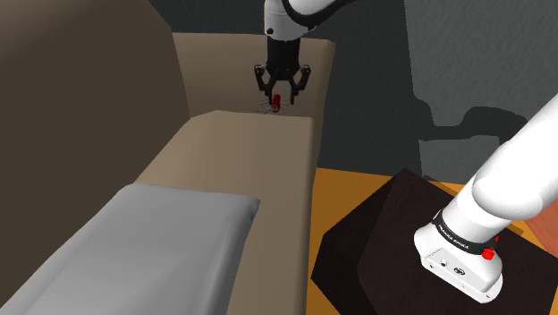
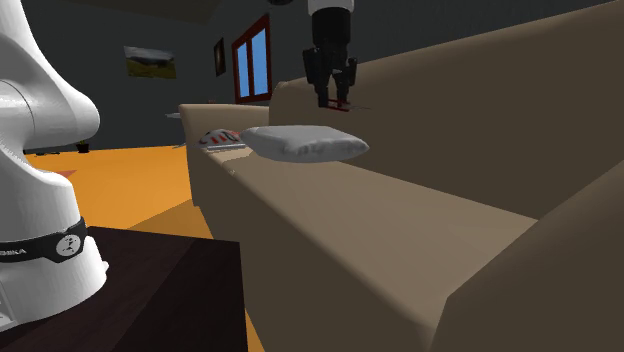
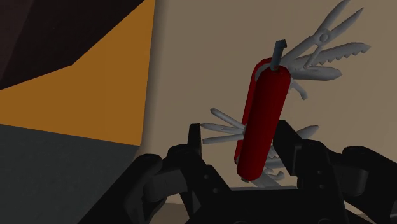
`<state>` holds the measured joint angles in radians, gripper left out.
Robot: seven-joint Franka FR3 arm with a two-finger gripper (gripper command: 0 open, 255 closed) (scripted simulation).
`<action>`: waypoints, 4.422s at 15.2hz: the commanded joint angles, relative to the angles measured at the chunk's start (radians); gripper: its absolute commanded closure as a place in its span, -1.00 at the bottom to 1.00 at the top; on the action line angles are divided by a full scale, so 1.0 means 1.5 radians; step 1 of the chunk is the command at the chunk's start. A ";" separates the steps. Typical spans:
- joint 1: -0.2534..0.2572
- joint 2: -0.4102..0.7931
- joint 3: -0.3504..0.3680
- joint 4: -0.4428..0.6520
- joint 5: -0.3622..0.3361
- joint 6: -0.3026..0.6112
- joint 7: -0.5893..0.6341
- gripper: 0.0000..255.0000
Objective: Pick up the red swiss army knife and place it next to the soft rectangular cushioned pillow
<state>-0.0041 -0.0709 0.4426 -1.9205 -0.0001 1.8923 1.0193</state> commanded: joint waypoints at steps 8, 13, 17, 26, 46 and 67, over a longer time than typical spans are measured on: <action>0.068 0.097 0.070 0.114 -0.053 -0.034 0.151 1.00; 0.100 0.144 0.088 0.148 -0.082 -0.032 0.206 1.00; 0.099 0.148 0.087 0.116 -0.085 0.003 0.209 1.00; 0.101 0.165 0.084 0.055 -0.099 0.078 0.220 1.00; 0.113 0.232 0.069 -0.027 -0.151 0.214 0.259 1.00; 0.104 0.188 0.081 0.008 -0.117 0.143 0.237 -1.00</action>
<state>0.1526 0.2111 0.5637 -1.9085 -0.1758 2.1074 1.3745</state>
